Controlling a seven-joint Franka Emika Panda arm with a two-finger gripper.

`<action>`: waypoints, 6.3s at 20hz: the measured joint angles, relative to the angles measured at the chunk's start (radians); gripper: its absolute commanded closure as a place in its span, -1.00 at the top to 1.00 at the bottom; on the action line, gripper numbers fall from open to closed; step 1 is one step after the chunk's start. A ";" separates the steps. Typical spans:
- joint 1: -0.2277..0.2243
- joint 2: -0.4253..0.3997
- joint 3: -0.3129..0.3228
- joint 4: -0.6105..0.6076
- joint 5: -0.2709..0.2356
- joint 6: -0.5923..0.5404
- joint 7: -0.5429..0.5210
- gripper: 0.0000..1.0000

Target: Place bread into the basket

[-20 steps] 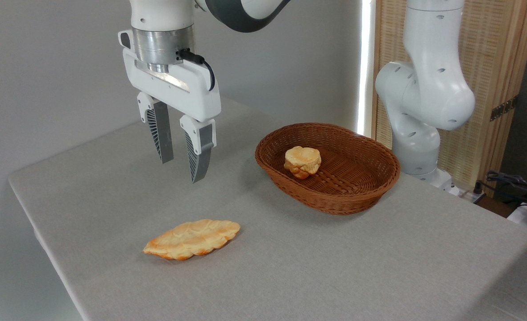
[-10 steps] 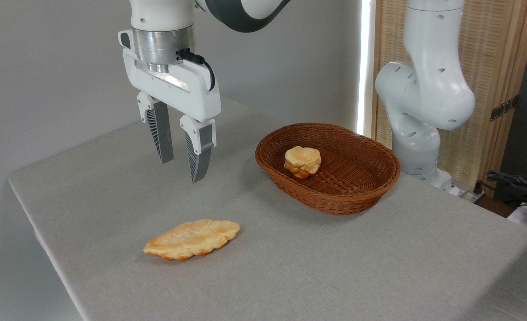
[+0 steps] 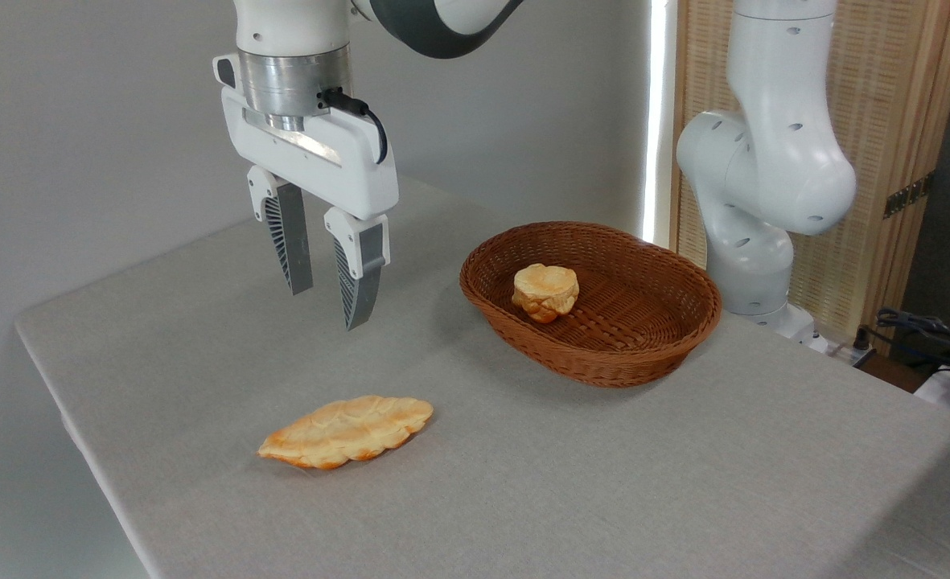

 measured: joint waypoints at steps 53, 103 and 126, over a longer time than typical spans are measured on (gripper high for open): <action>0.004 0.058 0.009 0.003 0.001 0.035 0.144 1.00; 0.021 0.251 0.011 -0.020 -0.063 0.123 0.526 1.00; 0.021 0.276 0.005 -0.020 -0.063 0.175 0.526 0.21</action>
